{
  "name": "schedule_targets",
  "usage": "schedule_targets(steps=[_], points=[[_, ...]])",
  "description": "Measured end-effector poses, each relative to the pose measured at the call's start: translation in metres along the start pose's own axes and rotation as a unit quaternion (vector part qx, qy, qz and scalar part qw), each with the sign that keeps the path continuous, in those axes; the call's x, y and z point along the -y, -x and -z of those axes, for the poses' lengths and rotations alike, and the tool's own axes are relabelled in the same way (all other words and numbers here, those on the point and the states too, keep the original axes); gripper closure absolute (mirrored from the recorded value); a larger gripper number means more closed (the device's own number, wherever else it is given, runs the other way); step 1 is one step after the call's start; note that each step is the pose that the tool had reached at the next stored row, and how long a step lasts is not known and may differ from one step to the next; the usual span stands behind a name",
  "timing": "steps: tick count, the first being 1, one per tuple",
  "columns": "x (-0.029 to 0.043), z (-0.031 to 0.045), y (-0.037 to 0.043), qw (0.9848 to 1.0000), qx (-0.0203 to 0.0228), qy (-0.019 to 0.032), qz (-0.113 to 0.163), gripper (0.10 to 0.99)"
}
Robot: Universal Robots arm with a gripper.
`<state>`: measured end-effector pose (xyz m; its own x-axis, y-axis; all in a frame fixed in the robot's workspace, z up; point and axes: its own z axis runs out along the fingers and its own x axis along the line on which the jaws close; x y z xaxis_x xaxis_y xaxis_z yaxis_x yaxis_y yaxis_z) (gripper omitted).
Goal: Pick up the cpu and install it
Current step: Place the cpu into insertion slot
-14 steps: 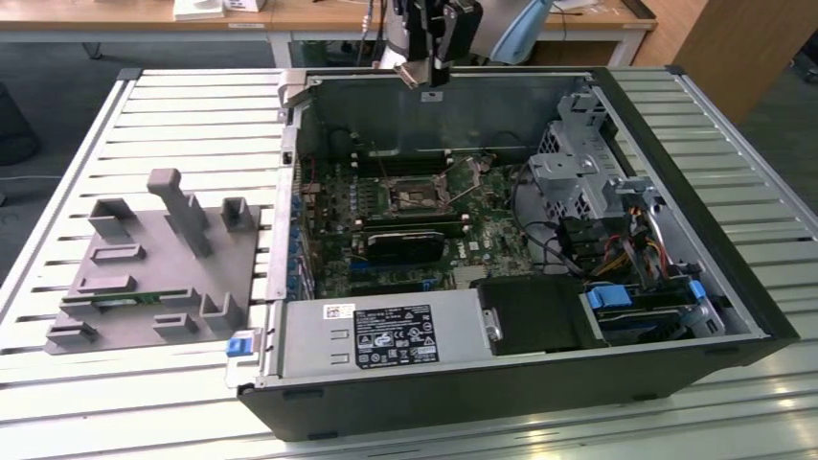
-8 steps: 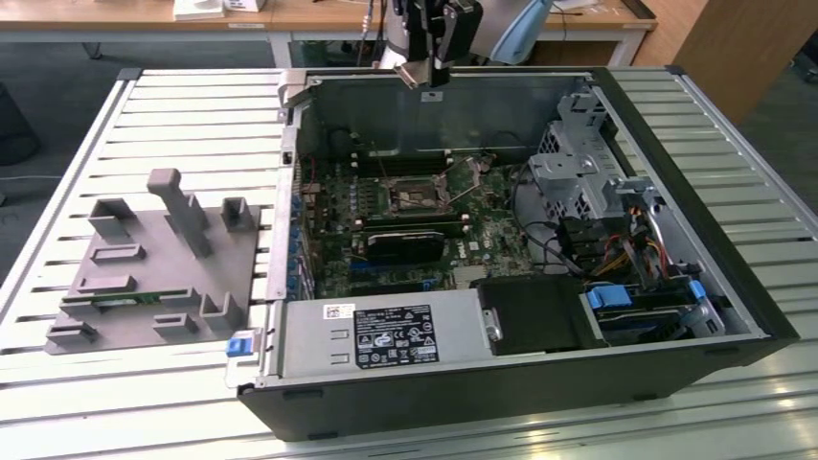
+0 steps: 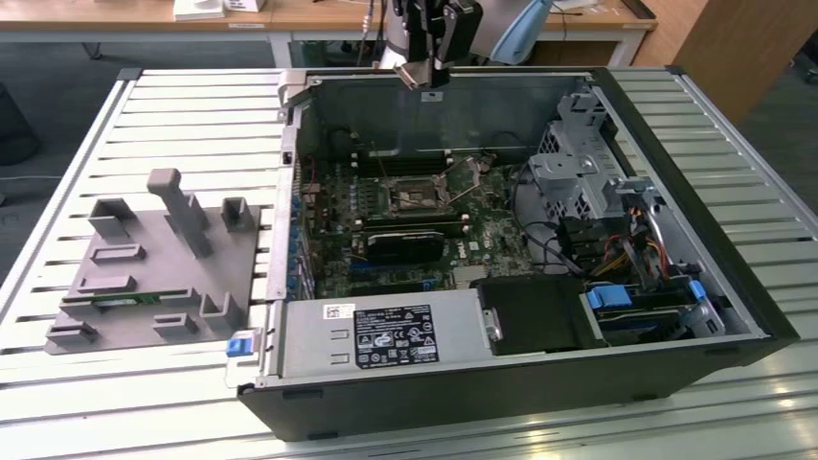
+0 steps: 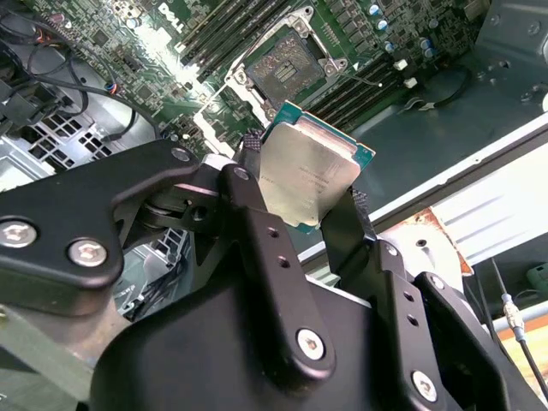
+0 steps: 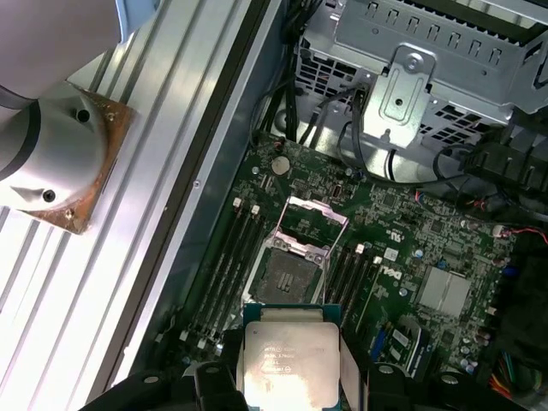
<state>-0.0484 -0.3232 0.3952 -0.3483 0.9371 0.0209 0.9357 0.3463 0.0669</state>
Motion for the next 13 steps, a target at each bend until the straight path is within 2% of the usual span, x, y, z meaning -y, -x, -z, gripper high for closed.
schedule_targets(steps=[6,11,13], points=[[0.0003,-0.0037,0.0001,0.9992,0.0026,0.0009,-0.039,0.553],[0.0004,-0.005,0.0002,0.9975,0.0047,0.0015,-0.071,0.553],[0.0004,-0.0054,0.0001,0.9963,0.0058,0.0018,-0.086,0.553]])
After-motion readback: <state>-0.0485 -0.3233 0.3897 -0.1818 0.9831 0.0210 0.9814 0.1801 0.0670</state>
